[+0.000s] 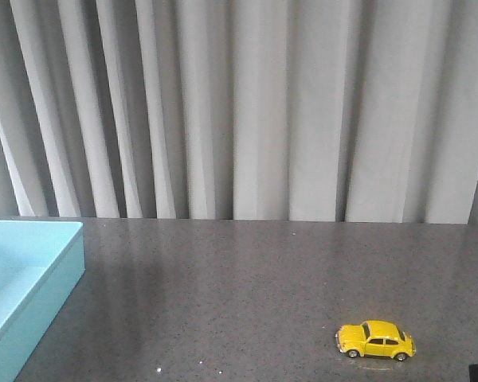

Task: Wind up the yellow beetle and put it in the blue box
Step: 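Lower the right gripper onto the yellow toy car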

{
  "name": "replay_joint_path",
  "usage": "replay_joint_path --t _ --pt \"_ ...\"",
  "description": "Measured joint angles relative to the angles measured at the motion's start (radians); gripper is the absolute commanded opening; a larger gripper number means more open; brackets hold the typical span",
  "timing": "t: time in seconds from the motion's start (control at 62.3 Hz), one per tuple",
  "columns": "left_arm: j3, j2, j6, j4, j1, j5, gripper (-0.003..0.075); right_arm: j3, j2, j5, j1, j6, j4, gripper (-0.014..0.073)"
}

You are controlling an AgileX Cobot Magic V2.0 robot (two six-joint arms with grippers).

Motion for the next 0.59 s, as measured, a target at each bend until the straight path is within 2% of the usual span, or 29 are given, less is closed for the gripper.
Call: replay_joint_path --t 0.273,0.465,0.594 --pt "0.000 0.000 0.018 -0.044 0.000 -0.001 0.0560 -0.222 0.163 0.163 0.000 -0.043 0.007 0.0579" --pt "0.000 0.000 0.209 -0.198 0.000 -0.001 0.0560 -0.326 0.306 0.200 0.062 -0.032 -0.011 0.0579" --pt "0.000 0.000 0.309 -0.294 0.000 -0.001 0.0560 -0.408 0.422 0.216 0.135 0.059 -0.103 0.0579"
